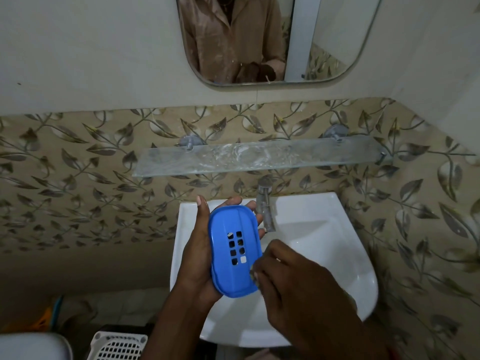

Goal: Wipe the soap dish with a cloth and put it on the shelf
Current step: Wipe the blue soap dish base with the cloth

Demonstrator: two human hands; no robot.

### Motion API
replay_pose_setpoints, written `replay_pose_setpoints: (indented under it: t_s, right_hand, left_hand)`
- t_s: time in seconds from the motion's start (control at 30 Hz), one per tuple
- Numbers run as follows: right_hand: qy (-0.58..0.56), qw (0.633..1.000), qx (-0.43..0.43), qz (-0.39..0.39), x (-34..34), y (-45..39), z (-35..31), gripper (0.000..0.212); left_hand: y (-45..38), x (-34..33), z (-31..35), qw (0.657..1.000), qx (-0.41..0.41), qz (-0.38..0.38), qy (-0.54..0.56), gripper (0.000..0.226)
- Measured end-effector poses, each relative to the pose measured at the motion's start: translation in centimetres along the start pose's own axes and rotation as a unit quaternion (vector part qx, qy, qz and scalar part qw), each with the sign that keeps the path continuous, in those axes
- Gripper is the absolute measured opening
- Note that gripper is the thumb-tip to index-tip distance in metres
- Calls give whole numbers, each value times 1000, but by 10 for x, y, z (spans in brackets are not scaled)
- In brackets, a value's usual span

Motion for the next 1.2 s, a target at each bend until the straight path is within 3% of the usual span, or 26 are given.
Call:
replay_pose_setpoints:
  t_s: [0.13,0.27,0.37,0.47,0.5,0.6,0.77,0.83,0.9,0.97,1.07,1.2]
  right_hand:
    - [-157,988,-18,-1,2,7,-12,7]
    - [-296,925,-171,168,24,11,24,8]
    - [-354,900,-214,135,12,14,35,15]
    - [-492,826,-248,118,2,18,30,18]
    - [-506,816,-246,131,3,18,30,18]
    - [-428,867,-200,160,9,17,36,14]
    - [-385,890,-183,162,6,19,30,11]
    - [-375,894,-170,176,6,20,30,7]
    - [-344,907,-147,191,9,19,30,7]
    - [-325,914,-129,206,13,18,30,10]
    - [-299,921,-94,229,24,9,27,11]
    - [-226,939,-78,247,38,-15,32,8]
  left_hand:
    - [-3,3,-3,1000,4,0,30,71]
    - [1,11,-1,993,-5,-19,115,77]
    - [1,12,-3,993,-23,-9,119,77]
    - [-3,11,-6,997,-32,18,61,65]
    - [-4,13,-6,998,-41,35,29,64]
    - [-4,18,1,981,-113,95,-123,88]
    - [2,10,-9,953,-123,93,-259,111]
    - [5,7,-12,940,-145,81,-297,100]
    - [12,-1,-7,910,-220,79,-342,63]
    - [18,-9,-5,892,-252,69,-368,43]
    - [26,-16,-3,873,-275,59,-398,42]
    - [26,-11,-14,913,-172,59,-364,69]
Point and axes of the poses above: each hand's wrist, its own y-axis away from the middle knuckle, its own x-axis out of the back of the hand, z = x × y, the point moved 6 cm from there along -y, towards the middle knuckle, and after that the axes turned 6 degrees about z, right-handed, at the moved point
